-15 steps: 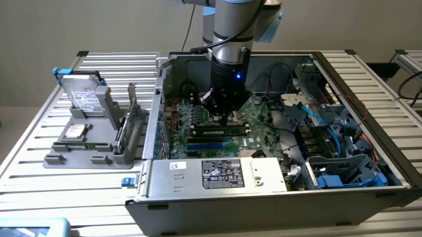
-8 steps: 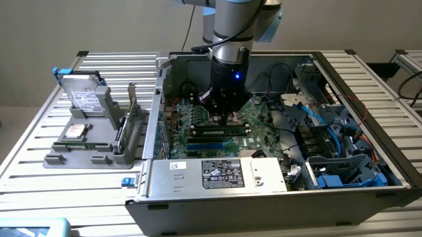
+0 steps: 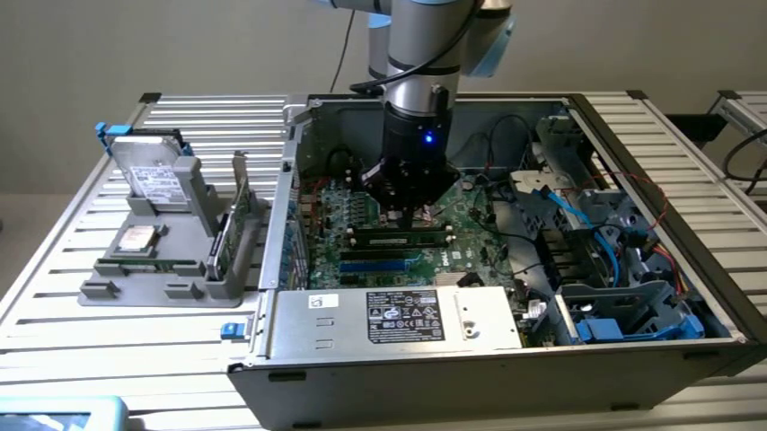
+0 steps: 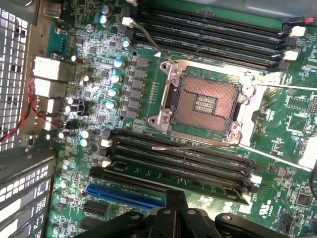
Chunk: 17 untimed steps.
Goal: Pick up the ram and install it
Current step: 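Press down the ram until it locks into place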
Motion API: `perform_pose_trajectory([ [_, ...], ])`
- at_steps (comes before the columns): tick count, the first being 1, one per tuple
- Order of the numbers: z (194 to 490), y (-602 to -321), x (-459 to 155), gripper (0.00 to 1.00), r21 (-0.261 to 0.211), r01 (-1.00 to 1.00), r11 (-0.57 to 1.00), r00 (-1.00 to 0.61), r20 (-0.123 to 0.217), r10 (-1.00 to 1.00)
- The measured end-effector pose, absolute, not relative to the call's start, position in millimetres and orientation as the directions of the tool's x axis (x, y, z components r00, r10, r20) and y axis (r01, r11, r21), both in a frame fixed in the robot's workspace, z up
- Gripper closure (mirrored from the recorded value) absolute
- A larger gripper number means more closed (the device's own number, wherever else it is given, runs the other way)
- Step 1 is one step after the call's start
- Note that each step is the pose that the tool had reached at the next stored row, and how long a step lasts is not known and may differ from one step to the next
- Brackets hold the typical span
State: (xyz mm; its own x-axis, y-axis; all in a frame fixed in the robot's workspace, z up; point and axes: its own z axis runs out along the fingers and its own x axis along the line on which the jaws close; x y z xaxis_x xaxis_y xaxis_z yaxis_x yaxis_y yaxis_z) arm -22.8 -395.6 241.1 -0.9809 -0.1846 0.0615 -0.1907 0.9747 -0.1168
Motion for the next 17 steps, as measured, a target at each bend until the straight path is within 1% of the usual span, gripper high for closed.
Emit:
perform_pose_trajectory([
  [7,241.2,-395.6,-22.8,0.89,-0.121,-0.119,0.985,-0.993,0.038,-0.116],
  [12,241.2,-395.6,-22.9,0.89,-0.121,-0.073,0.990,-0.997,0.034,-0.069],
  [17,241.2,-395.6,-22.9,0.89,-0.121,-0.071,0.990,-0.997,0.034,-0.067],
])
